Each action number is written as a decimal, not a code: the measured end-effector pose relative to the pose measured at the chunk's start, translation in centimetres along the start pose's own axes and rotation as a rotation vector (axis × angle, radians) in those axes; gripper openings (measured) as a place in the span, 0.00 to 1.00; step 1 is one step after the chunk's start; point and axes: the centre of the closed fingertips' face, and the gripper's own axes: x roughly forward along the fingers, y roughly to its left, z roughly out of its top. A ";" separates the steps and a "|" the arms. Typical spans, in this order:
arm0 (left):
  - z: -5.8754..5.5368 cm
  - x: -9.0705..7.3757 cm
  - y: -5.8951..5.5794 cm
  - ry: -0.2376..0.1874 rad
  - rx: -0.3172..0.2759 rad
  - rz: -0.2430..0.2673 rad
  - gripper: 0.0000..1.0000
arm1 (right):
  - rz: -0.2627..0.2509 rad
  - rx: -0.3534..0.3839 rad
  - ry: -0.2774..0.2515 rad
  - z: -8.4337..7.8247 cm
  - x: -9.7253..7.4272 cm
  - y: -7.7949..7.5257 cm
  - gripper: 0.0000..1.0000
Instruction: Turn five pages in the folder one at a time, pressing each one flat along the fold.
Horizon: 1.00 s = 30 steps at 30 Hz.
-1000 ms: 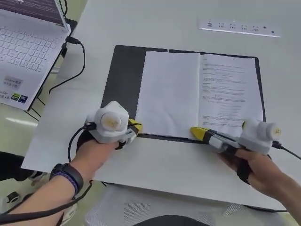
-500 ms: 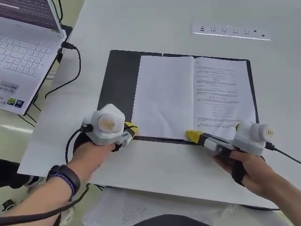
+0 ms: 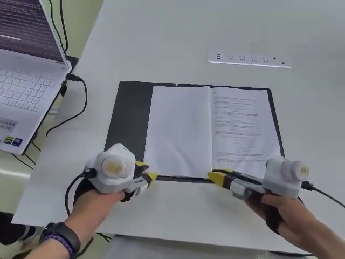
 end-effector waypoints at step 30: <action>4.8 -5.0 0.3 -0.088 0.078 0.041 0.39 | -0.220 -0.262 -0.051 5.0 -8.4 -1.8 0.47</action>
